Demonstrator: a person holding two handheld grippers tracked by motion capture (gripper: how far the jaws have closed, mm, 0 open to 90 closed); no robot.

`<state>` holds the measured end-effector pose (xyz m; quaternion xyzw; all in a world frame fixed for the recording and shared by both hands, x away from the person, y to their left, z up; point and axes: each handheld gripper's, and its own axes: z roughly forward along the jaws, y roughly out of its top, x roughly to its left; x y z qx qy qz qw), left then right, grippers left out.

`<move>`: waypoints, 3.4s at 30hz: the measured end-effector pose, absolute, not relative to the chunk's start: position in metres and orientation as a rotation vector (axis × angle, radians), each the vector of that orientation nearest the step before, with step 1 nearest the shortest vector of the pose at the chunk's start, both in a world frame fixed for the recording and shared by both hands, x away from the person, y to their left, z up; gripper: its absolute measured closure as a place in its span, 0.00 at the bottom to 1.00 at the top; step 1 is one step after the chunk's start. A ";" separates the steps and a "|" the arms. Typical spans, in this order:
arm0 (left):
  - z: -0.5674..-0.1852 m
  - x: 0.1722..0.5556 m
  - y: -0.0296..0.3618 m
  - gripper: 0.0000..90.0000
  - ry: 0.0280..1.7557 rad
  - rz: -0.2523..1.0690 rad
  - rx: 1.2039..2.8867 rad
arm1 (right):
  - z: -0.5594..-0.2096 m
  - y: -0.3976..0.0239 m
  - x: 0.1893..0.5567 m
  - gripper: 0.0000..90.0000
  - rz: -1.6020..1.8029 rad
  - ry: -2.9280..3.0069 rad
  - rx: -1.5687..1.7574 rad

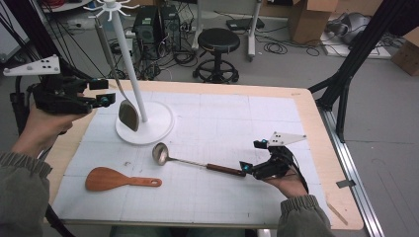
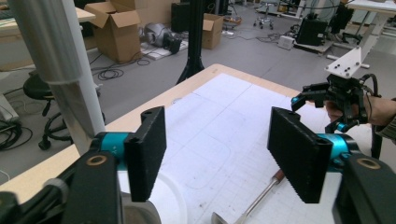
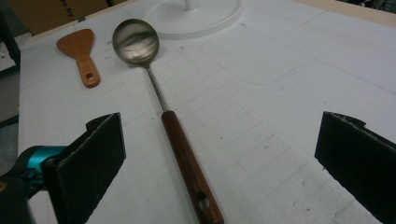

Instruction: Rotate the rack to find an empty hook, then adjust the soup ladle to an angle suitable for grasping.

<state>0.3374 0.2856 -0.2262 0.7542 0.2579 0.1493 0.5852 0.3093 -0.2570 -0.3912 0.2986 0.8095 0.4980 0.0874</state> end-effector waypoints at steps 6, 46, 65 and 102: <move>-0.235 0.332 0.282 0.36 0.596 0.346 1.768 | -0.392 -0.255 0.309 0.01 1.477 2.417 0.881; -0.313 0.300 0.261 0.31 0.558 0.302 1.817 | -0.421 -0.200 0.329 0.39 1.296 2.724 0.659; -0.351 0.295 0.244 0.31 0.539 0.274 1.899 | -0.439 -0.174 0.339 0.79 1.097 2.826 0.434; -0.358 0.295 0.239 0.33 0.498 0.228 1.901 | -0.441 -0.173 0.333 0.72 1.144 2.875 0.346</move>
